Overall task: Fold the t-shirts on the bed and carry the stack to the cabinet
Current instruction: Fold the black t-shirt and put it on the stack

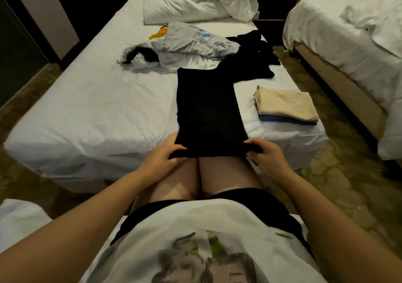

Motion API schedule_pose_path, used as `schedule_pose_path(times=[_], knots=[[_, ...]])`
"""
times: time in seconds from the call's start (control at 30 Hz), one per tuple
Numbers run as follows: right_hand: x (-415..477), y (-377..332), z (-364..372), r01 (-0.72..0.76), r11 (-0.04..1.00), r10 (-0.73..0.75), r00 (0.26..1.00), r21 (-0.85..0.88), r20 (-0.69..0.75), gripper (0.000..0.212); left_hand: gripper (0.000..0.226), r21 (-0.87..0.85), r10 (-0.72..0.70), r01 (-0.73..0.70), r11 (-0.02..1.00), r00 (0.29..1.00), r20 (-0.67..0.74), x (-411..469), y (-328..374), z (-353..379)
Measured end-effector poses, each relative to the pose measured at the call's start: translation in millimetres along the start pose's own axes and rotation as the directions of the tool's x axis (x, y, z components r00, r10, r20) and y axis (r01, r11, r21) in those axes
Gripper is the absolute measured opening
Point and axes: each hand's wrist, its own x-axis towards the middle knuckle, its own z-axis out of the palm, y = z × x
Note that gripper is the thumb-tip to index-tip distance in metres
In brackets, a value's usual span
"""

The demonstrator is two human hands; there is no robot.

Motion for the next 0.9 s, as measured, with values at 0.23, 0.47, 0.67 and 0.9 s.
schedule_pose_path(times=[0.23,0.47,0.67,0.9], knots=[[33,-22,-18,0.028,0.998,-0.033,0.996,0.053,0.084,0.017,0.015,-0.132,-0.026,0.02,0.991,0.999,-0.046,16,-9,-14],[70,-17,-39,-0.099,0.971,0.057,0.98,0.216,0.19,0.025,0.029,-0.342,-0.165,0.174,0.923,0.985,0.054,57,-3,-22],[154,-17,-42,-0.026,0.968,0.041,0.998,0.249,-0.056,0.029,0.026,-0.518,-0.245,0.359,0.776,0.929,0.277,138,-14,-50],[329,-26,-39,-0.013,0.976,0.062,0.974,0.219,-0.22,0.033,0.032,-0.705,-0.213,0.505,0.498,0.859,0.466,291,-49,-98]])
